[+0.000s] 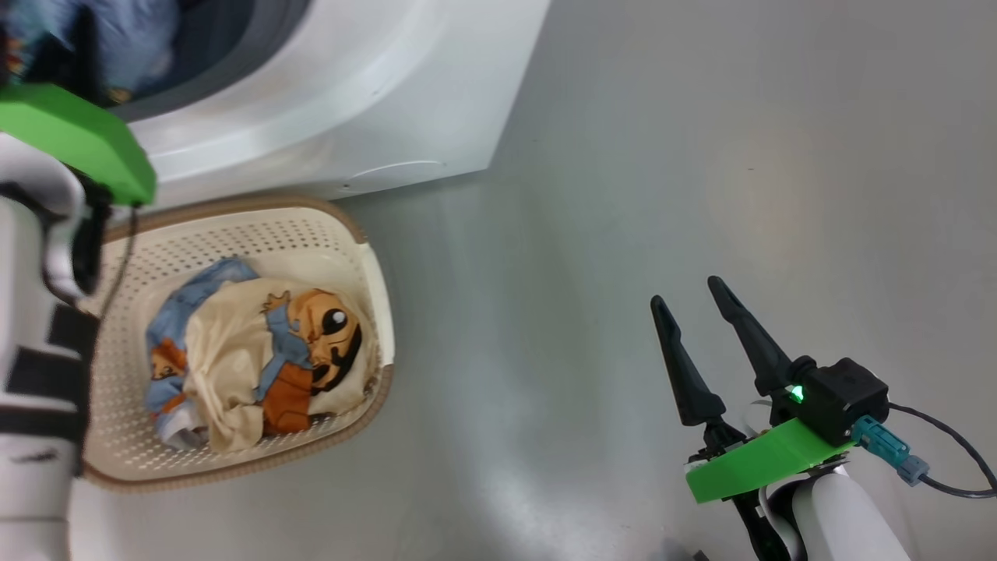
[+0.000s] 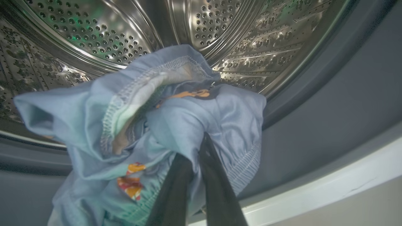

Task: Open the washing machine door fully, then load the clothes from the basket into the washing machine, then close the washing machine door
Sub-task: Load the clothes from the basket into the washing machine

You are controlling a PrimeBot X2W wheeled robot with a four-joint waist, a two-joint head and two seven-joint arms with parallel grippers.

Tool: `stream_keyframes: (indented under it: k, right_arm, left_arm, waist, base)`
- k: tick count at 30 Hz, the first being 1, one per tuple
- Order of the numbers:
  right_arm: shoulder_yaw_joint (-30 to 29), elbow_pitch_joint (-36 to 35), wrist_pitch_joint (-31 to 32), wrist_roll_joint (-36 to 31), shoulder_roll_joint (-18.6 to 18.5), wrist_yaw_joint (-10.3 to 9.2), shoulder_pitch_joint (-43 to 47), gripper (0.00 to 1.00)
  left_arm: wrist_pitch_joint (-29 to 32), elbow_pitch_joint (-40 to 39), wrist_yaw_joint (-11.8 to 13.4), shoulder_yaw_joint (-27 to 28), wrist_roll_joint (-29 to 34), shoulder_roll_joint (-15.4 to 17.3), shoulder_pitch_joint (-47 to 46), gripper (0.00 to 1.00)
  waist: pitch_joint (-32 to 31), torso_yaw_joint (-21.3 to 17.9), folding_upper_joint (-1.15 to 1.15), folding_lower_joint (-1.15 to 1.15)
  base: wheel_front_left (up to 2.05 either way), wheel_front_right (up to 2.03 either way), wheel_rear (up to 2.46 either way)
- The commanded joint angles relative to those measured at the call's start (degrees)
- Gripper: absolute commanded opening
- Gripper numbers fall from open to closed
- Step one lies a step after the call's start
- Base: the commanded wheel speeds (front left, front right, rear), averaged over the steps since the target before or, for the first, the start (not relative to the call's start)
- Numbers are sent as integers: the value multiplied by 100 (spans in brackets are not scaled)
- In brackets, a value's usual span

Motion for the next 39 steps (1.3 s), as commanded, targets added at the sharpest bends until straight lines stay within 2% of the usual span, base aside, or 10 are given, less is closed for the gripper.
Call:
stream_keyframes:
  k: [1, 7, 14, 19, 26, 30, 34, 37, 39]
  right_arm:
    - [180, -96, -27, 17, 20, 51, 184, 100]
    - [379, -82, -27, -24, 20, 51, 284, 100]
    - [449, -156, -27, -48, 20, 51, 510, 100]
    - [589, -209, -27, 2, 20, 51, 618, 100]
    - [694, -267, -27, 60, 20, 51, 668, 100]
    - [762, -275, -27, 87, 20, 51, 678, 100]
    - [785, -312, -27, 141, 20, 51, 684, 100]
    - [783, -318, -27, 173, 20, 51, 678, 100]
    - [774, -296, -27, 182, 20, 51, 683, 100]
  left_arm:
    - [-161, 124, -48, 169, 67, 347, -314, 0]
    - [-760, 1138, -223, 150, 196, 626, -1133, 0]
    - [-1164, 2050, -443, 129, 195, 780, -2069, 0]
    - [-1401, 2476, -414, 190, 177, 908, -2667, 0]
    - [-1536, 2843, -437, 186, 175, 976, -3145, 0]
    - [-1603, 2941, -329, 407, -23, 949, -3333, 0]
    - [-1630, 2606, -152, 697, -162, 955, -3467, 0]
    - [-1632, 2275, -86, 684, 6, 946, -3401, 0]
    - [-1633, 2353, -48, 608, 112, 896, -3310, 2]
  waist:
    - [69, -203, 0, 0]
    - [267, -497, 0, 0]
    - [595, -715, 0, 0]
    - [781, -820, 0, 0]
    - [951, -897, 0, 0]
    - [1005, -951, 0, 0]
    - [1074, -992, 0, 0]
    - [1117, -979, 0, 0]
    - [1094, -956, 0, 0]
  base:
    - [0, 0, 0]
    - [0, 0, 0]
    - [0, 0, 0]
    - [0, 0, 0]
    - [0, 0, 0]
    - [0, 0, 0]
    - [0, 0, 0]
    - [0, 0, 0]
    - [0, 0, 0]
